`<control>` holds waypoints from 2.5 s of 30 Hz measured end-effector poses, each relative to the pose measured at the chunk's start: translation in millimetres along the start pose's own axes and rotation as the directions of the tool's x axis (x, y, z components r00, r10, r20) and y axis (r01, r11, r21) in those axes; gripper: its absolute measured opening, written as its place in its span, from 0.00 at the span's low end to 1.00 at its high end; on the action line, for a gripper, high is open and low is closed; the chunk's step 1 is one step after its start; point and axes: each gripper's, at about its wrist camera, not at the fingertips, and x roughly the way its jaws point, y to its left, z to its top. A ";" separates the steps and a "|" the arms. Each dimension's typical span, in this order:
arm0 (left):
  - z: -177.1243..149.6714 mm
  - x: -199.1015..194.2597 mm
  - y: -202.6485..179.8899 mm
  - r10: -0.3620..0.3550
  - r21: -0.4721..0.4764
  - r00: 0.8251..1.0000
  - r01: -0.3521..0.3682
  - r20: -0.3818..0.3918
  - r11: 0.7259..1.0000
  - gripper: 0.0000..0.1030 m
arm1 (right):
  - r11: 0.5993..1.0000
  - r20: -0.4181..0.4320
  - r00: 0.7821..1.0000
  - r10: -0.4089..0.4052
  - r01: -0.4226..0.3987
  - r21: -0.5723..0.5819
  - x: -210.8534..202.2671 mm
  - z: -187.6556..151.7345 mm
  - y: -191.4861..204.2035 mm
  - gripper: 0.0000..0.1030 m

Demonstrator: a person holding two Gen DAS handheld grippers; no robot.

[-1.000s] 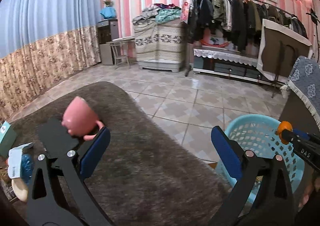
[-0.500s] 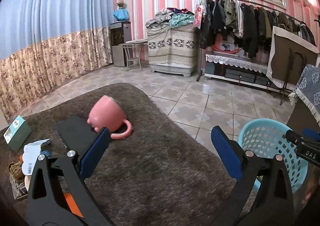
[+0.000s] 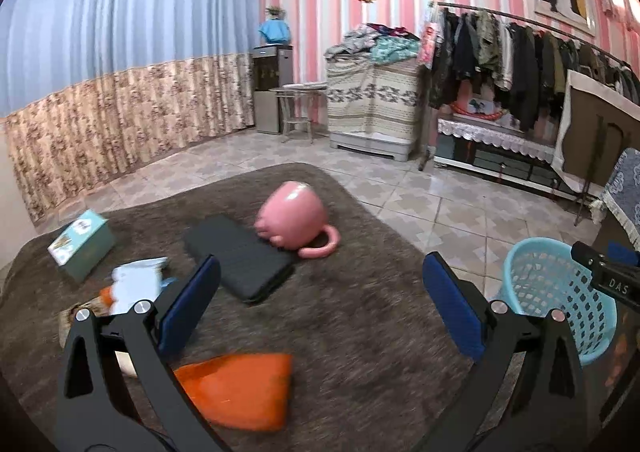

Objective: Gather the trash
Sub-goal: 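Move the right tool to the orange plastic bag and close on it, then grasp the orange lid with the left tool while the right tool holds the bag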

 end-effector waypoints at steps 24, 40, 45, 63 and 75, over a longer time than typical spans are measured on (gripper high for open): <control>-56.6 -67.4 177.6 0.269 -0.143 0.960 -0.277 -0.075 0.950 0.95 | 0.952 0.021 0.964 0.265 -0.258 -0.166 -50.7 -20.1 138.9 0.92; -90.3 -76.6 218.3 0.328 -0.159 0.937 -0.345 -0.123 0.925 0.95 | 0.910 -0.060 0.946 0.319 -0.324 -0.259 -36.2 -43.0 179.7 0.92; -102.3 -72.8 225.8 0.338 -0.152 0.930 -0.359 -0.147 0.921 0.95 | 0.891 -0.100 0.931 0.352 -0.366 -0.269 -29.0 -51.2 194.8 0.92; -114.4 -65.3 243.5 0.315 -0.197 0.927 -0.354 -0.202 0.914 0.95 | 0.776 -0.382 0.806 0.453 -0.567 -0.277 11.7 -102.1 274.5 0.47; -92.6 -50.7 191.8 0.221 -0.169 0.958 -0.252 -0.182 0.953 0.95 | 0.823 -0.248 0.846 0.472 -0.524 -0.219 -3.3 -66.4 229.3 0.10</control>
